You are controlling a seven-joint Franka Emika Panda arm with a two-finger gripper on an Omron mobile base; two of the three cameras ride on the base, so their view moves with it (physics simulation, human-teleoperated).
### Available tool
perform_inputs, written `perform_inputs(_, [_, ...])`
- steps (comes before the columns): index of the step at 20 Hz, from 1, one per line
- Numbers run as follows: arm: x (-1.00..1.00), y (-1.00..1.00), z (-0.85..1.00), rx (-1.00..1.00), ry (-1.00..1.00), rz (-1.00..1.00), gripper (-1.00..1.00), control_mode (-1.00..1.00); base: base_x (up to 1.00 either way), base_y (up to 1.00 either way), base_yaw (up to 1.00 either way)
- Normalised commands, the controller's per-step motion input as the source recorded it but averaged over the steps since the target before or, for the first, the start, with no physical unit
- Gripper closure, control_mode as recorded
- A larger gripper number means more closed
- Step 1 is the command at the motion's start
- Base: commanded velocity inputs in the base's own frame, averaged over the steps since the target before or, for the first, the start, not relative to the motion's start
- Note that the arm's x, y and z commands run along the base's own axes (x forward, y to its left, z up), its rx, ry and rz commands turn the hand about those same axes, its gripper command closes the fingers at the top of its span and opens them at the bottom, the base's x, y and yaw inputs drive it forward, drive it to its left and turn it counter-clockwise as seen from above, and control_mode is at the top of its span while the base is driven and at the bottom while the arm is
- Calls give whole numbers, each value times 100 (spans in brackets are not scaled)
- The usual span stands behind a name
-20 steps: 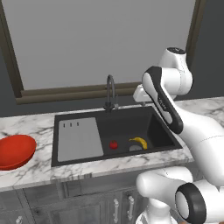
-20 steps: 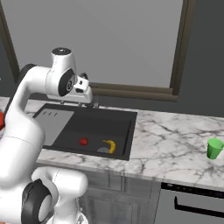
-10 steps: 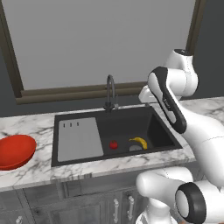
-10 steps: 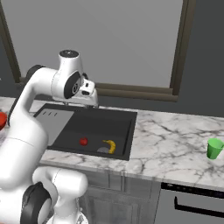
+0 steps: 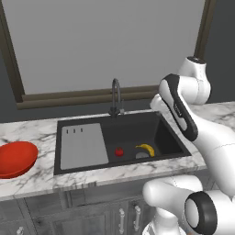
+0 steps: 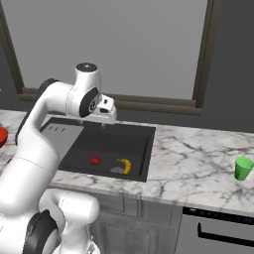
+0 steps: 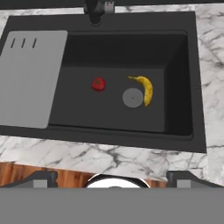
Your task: Remove the tomato and banana from the sink. Then move the bowl and cup from the counter to the sink for washing.
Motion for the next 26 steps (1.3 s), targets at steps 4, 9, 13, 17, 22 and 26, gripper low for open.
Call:
perform_inputs(4, [8, -12, -17, 0, 6, 5, -100, -100, 0, 0, 0])
perform_inputs(9, [8, -6, -19, -3, 0, 9, -100, -100, 0, 0, 0])
perform_inputs(13, [11, -5, -22, -12, 0, 9, -100, -100, 0, 0, 0])
perform_inputs(17, [11, -1, -20, -2, 1, 3, -100, -100, 0, 0, 0])
perform_inputs(22, [10, -1, -18, -1, 0, 1, -100, -100, 0, 0, 0])
perform_inputs(26, [8, -3, -17, 0, 0, 1, -100, -100, 0, 0, 0])
